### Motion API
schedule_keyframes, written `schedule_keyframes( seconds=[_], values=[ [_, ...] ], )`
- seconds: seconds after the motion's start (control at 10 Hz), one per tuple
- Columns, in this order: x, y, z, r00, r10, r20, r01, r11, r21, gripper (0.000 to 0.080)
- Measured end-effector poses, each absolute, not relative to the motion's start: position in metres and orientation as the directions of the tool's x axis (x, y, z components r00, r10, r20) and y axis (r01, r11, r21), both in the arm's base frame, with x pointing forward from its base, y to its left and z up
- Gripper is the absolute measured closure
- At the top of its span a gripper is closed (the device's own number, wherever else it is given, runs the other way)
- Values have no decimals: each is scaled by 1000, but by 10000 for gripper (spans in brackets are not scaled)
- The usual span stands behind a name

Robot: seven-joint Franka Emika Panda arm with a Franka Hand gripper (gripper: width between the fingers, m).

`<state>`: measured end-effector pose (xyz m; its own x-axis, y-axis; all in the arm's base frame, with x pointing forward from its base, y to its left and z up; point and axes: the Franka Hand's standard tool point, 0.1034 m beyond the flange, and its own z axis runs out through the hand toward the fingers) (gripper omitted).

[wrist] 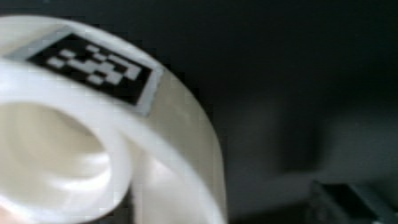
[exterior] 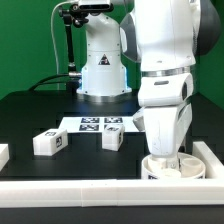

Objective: Assemble stool

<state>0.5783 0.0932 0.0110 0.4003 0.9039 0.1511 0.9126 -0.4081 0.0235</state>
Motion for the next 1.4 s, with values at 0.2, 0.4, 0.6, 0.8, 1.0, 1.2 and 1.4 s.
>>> schedule_keyframes(
  seconds=[0.2, 0.4, 0.6, 0.8, 1.0, 1.2, 1.4],
  values=[
    [571, 90, 26, 426, 893, 148, 900, -434, 29, 198],
    [566, 89, 43, 452, 880, 148, 886, -462, 38, 160],
    [559, 87, 63, 495, 855, 155, 860, -507, 55, 151],
    [547, 87, 74, 554, 816, 167, 819, -570, 64, 151],
    [544, 87, 75, 576, 800, 165, 804, -591, 58, 151],
    [544, 87, 75, 589, 791, 166, 796, -603, 54, 151],
    [544, 86, 74, 597, 785, 166, 790, -611, 52, 151]
  ],
)
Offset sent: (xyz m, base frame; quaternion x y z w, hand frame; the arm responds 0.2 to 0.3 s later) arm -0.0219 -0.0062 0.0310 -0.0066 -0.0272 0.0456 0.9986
